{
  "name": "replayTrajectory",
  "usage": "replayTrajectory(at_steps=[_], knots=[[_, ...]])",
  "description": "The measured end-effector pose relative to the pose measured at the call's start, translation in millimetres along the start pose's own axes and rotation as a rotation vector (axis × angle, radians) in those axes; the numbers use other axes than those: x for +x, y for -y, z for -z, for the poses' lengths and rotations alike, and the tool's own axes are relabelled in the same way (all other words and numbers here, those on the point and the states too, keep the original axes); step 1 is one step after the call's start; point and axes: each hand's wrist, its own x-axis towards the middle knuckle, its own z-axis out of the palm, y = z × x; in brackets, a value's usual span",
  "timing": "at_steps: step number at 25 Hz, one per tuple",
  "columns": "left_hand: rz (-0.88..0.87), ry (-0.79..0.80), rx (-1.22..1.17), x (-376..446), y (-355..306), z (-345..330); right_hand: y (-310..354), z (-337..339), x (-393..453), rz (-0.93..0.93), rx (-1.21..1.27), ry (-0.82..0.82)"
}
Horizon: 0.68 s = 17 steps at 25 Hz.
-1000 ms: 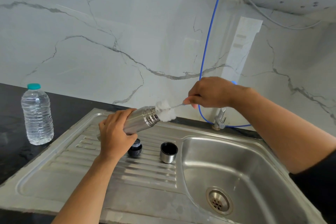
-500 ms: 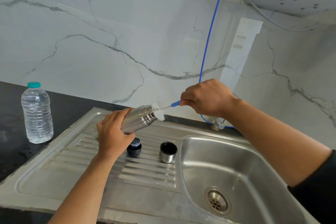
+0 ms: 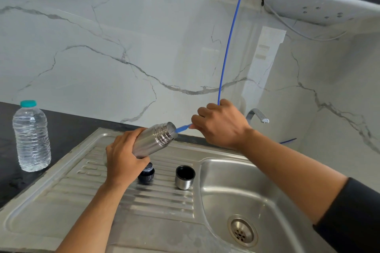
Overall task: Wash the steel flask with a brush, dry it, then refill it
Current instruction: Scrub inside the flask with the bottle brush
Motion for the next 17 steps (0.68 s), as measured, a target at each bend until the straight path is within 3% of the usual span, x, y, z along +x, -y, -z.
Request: replayTrajectory(at_steps=[1, 4, 5, 6, 9, 11, 12, 15, 17], knots=[[-0.026, -0.001, 0.011, 0, 0, 1, -4, 5, 3, -0.03, 0.128, 0.123], [-0.112, 0.03, 0.071, 0, -2, 1, -18, 22, 18, -0.359, 0.717, 0.737], [-0.12, 0.04, 0.085, -1, -2, 1, -21, 21, 21, -0.373, 0.75, 0.8], [-0.108, 0.044, 0.089, 0, -1, 1, -19, 18, 19, -0.344, 0.663, 0.765], [0.001, 0.034, 0.007, 1, 1, 0, -3, -1, 4, -0.023, 0.013, 0.149], [0.018, 0.046, -0.041, 0, 1, -1, 4, 2, 4, 0.053, -0.072, -0.01], [0.003, 0.06, -0.05, -1, 0, -1, 2, 6, 8, 0.038, 0.021, 0.045], [-0.089, 0.072, -0.048, -1, -5, 4, -20, 29, 20, -0.331, 0.657, 0.72], [-0.138, 0.09, -0.013, -1, -8, 4, -29, 32, 26, -0.398, 0.79, 0.928]])
